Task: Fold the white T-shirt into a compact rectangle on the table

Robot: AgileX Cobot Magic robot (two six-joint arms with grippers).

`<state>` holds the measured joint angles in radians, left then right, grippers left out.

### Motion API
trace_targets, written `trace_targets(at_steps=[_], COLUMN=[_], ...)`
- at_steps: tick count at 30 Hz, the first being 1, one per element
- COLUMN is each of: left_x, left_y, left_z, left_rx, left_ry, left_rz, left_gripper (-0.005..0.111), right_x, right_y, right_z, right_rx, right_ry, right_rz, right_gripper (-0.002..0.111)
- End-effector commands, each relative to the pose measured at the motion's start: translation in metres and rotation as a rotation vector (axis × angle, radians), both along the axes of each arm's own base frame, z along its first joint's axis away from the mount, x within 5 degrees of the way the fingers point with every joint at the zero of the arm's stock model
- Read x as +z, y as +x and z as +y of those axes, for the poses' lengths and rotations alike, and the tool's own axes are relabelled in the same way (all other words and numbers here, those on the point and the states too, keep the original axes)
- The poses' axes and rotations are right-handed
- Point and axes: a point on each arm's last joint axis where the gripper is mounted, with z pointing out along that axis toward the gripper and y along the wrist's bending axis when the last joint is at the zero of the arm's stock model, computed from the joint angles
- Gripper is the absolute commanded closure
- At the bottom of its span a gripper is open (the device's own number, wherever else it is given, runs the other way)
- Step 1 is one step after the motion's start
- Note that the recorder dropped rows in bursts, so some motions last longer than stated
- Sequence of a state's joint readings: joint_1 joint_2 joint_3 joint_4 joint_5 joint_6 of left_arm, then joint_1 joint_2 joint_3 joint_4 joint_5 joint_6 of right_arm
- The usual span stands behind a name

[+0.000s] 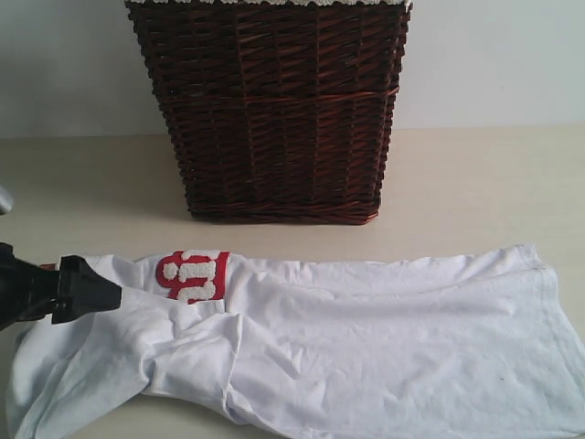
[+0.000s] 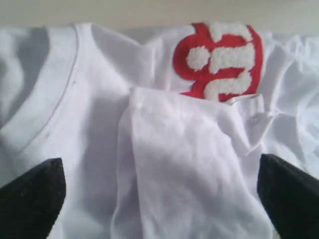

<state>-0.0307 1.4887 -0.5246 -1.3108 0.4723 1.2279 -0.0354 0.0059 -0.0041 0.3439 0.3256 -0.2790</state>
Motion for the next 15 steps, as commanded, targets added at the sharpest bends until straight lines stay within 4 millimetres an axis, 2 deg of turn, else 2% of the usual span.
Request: trace_targets(at_steps=[1,10,15], left_x=[-0.014,-0.017,-0.019], left_y=[0.005,0.007,0.010], left_z=[0.009,0.012,0.021], left_rx=[0.036,0.019,0.012], left_ry=[0.097,0.150,0.276], left_rz=[0.020,0.003,-0.044], left_gripper=[0.002,0.002,0.002], right_x=[-0.001,-0.001,-0.001], right_y=[0.000,0.000,0.000], right_z=[0.000,0.000,0.000], right_rx=[0.000,0.000,0.000], right_ry=[-0.005,-0.003,-0.003], right_rz=[-0.008,-0.008,-0.008], right_gripper=[0.108,0.108,0.108])
